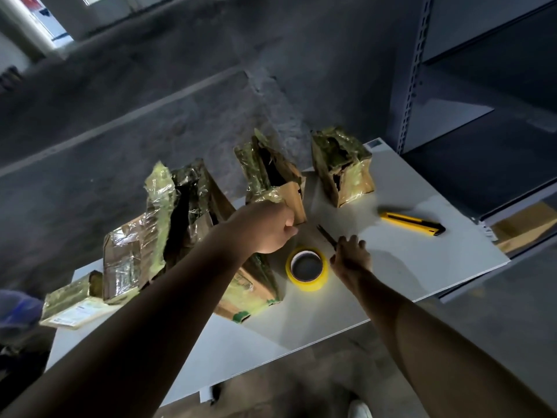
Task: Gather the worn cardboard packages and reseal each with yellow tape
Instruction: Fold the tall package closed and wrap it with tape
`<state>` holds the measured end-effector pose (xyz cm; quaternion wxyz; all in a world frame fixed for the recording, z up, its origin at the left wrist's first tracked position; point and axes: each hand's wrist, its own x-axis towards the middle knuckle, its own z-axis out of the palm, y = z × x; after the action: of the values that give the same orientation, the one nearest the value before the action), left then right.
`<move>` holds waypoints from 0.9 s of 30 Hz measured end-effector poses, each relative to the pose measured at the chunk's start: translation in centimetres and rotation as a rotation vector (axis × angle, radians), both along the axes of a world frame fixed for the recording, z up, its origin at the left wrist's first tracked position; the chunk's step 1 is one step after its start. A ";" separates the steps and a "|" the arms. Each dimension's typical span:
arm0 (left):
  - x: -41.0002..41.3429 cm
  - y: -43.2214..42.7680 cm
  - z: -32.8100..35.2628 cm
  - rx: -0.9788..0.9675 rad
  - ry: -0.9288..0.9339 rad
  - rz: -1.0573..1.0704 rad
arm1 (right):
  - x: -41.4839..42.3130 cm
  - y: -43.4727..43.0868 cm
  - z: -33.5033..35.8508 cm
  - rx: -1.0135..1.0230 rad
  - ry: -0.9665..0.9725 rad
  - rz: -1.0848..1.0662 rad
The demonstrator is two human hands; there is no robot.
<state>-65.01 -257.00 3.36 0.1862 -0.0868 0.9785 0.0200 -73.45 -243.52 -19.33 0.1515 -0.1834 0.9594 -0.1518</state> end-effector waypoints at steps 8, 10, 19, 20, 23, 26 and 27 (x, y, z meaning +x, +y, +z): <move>-0.2 -0.3 0.4 0.007 0.072 0.011 | 2.4 -1.7 0.1 -0.172 0.289 0.508; 0.0 -0.3 0.7 0.003 0.136 0.000 | 3.6 -1.9 -0.3 -0.108 0.258 0.668; 1.5 -0.9 1.7 0.052 0.278 -0.028 | 4.8 -2.0 3.4 -0.179 0.199 0.494; 1.7 -0.8 1.8 0.059 0.284 -0.028 | 4.7 -2.2 4.4 -0.237 0.216 0.454; 2.2 -0.6 2.0 0.131 0.354 -0.011 | 4.2 -2.3 6.3 -0.480 0.210 0.335; 2.5 -0.1 2.7 0.180 0.404 0.035 | 3.9 -2.1 9.1 -0.596 0.187 0.308; 2.6 0.1 3.1 0.193 0.418 0.060 | 4.0 -1.9 10.7 -0.664 0.149 0.263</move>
<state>-62.43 -256.87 6.47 -0.0137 -0.0914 0.9863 0.1365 -69.45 -245.40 -8.63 0.0316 -0.3550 0.8344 -0.4205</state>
